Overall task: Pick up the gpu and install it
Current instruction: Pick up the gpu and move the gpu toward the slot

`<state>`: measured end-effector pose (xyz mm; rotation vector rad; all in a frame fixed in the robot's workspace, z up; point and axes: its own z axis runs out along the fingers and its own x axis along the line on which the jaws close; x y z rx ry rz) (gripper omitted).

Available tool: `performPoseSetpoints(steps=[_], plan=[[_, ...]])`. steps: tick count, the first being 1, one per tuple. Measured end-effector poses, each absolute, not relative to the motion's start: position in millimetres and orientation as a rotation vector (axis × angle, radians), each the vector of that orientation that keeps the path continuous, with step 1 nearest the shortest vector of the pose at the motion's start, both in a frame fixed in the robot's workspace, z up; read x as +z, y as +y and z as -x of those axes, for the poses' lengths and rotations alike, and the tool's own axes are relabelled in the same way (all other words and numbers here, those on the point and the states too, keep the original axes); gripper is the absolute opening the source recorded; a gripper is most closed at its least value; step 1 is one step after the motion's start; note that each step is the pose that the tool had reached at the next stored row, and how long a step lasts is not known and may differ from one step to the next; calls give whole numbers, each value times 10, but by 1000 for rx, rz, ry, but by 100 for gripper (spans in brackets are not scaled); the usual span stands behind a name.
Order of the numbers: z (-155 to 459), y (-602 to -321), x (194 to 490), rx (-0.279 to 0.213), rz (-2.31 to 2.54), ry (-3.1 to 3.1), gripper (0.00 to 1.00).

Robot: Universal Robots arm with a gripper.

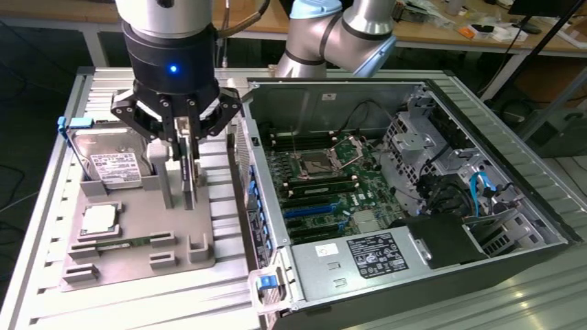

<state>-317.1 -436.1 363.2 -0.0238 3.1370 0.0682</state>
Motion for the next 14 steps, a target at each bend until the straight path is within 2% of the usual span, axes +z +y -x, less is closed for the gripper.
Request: performPoseSetpoints(steps=[14], plan=[[3171,-4361,3890,68,24,3137,27]])
